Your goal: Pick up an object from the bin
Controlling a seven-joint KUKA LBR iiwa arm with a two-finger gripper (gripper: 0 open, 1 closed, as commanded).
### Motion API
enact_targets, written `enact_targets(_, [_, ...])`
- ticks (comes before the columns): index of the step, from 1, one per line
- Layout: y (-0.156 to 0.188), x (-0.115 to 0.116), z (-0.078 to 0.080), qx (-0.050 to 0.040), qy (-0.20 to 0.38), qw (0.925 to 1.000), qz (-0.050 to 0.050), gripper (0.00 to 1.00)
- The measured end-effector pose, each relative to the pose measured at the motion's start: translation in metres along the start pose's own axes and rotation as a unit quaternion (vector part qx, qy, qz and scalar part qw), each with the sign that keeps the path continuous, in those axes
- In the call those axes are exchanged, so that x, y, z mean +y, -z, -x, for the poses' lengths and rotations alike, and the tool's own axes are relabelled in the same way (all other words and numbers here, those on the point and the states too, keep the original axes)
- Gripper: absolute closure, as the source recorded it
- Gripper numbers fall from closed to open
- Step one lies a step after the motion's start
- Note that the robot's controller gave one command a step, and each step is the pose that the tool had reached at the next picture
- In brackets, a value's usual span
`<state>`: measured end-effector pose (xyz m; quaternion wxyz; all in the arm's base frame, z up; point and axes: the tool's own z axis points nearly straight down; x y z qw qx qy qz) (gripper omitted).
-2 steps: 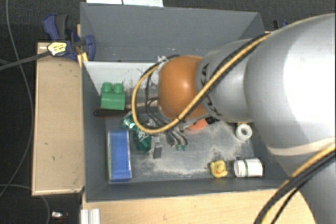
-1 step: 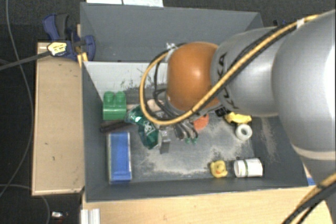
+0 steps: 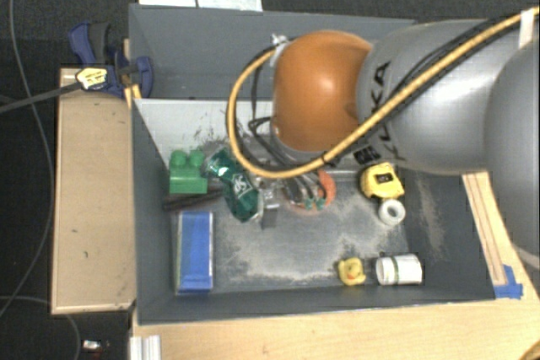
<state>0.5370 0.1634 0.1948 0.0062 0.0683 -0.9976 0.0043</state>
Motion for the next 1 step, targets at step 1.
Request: enact_targets(1, [0.0456,-0.001,-0.0151,0.0028,0.0,1.0,-0.001,1.0])
